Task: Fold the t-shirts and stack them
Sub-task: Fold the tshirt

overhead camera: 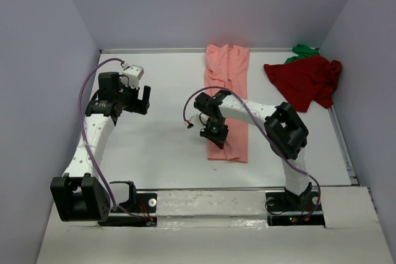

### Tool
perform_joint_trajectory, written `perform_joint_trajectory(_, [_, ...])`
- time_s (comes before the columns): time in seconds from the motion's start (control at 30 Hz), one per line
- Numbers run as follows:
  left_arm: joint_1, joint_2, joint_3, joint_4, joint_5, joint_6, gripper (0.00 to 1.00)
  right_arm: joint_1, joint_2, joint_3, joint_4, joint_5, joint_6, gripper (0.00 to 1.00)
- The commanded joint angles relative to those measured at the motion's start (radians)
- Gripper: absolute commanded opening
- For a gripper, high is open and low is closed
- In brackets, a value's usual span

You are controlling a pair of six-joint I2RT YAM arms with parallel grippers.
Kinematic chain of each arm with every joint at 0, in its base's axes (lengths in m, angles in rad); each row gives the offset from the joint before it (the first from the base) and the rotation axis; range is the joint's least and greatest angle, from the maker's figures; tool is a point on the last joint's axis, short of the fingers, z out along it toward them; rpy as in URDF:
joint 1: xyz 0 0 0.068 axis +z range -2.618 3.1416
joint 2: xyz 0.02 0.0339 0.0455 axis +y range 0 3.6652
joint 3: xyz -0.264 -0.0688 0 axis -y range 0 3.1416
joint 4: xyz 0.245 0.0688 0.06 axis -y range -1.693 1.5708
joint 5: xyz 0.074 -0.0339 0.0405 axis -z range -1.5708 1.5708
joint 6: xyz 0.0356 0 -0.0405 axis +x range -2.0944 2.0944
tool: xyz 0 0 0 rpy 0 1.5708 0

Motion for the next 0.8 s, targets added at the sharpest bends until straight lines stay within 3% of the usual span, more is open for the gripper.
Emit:
perform_joint_trajectory(0.0, [0.003, -0.004, 0.005, 0.02, 0.003, 0.007, 0.99, 0.009, -0.017, -0.026, 0.031, 0.005, -0.014, 0.0])
perform_joint_trajectory(0.33, [0.003, -0.018, -0.004, 0.022, 0.002, 0.007, 0.99, 0.009, -0.066, -0.133, 0.034, 0.096, 0.001, 0.0])
perform_joint_trajectory(0.77, [0.003, -0.025, -0.004, 0.023, 0.022, 0.007, 0.99, 0.009, -0.155, -0.152, 0.005, 0.204, 0.044, 0.0])
